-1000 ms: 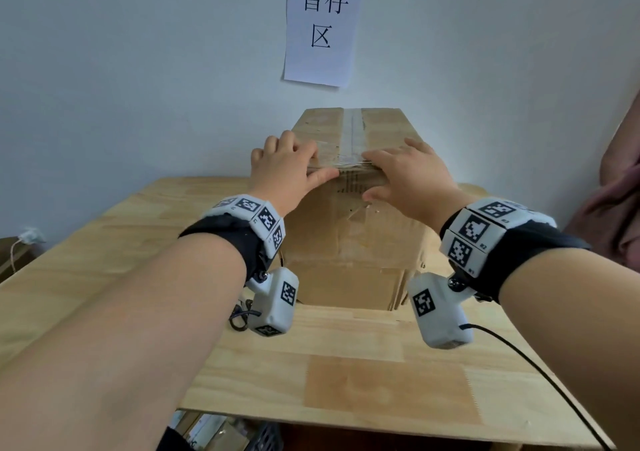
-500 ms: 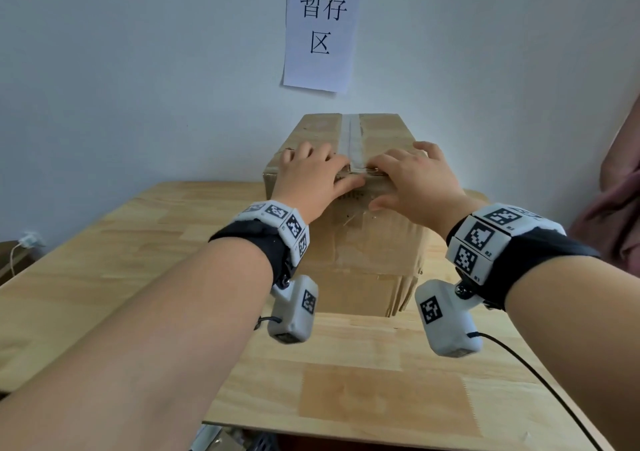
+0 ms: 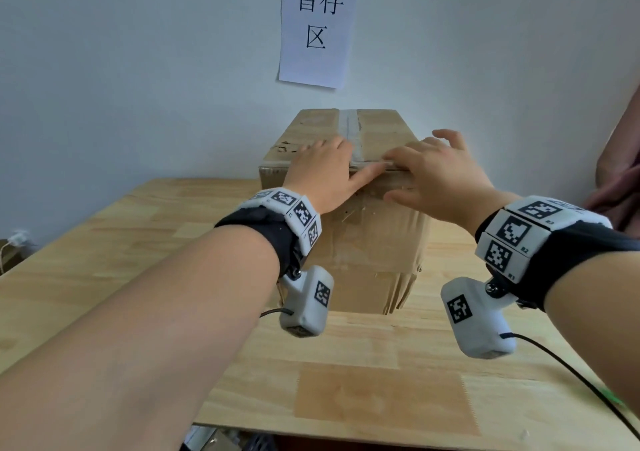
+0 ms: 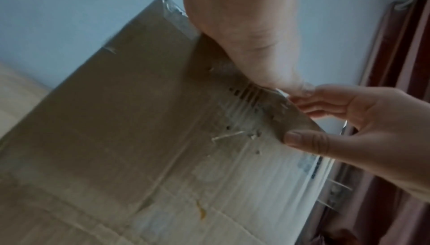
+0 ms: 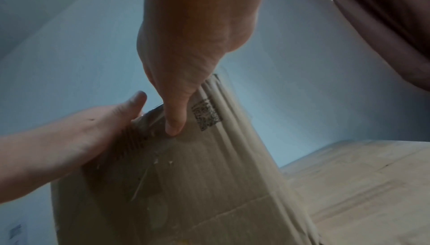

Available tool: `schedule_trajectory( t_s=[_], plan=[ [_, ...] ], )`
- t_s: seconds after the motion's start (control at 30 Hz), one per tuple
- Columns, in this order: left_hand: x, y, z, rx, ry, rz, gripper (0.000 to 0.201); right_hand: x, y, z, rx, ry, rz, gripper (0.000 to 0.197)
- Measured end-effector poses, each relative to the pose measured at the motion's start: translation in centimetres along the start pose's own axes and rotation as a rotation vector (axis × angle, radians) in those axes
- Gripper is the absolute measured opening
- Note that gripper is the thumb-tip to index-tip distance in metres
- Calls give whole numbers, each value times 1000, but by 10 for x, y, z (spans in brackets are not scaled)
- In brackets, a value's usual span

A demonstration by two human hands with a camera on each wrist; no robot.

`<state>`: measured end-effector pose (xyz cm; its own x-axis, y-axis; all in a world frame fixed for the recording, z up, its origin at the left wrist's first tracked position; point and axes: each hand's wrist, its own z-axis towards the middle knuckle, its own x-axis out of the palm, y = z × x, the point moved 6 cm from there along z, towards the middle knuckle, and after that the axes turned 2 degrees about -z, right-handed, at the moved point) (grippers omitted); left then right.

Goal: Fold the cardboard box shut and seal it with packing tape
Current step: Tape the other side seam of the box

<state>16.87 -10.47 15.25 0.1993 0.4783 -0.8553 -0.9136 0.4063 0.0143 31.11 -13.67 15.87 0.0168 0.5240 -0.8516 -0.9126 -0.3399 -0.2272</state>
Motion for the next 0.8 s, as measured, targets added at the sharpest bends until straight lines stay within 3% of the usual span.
schedule_trajectory(
  t_s=[0.3,0.43,0.53,0.67,0.8],
  plan=[
    [12,-7,-2,14,-21,199,65,7,-15,-10,52,-8,41,51],
    [13,-9,-2,34,44,267,74,8,-18,-11,70,-20,81,50],
    [5,-15,4,39,51,153,73,8,-23,-14,91,-44,148,48],
    [5,-30,19,170,0,-118,57,13,-26,-19,98,-101,223,51],
    [14,-34,21,190,-59,17,51,14,-34,-23,115,-174,253,59]
  ],
)
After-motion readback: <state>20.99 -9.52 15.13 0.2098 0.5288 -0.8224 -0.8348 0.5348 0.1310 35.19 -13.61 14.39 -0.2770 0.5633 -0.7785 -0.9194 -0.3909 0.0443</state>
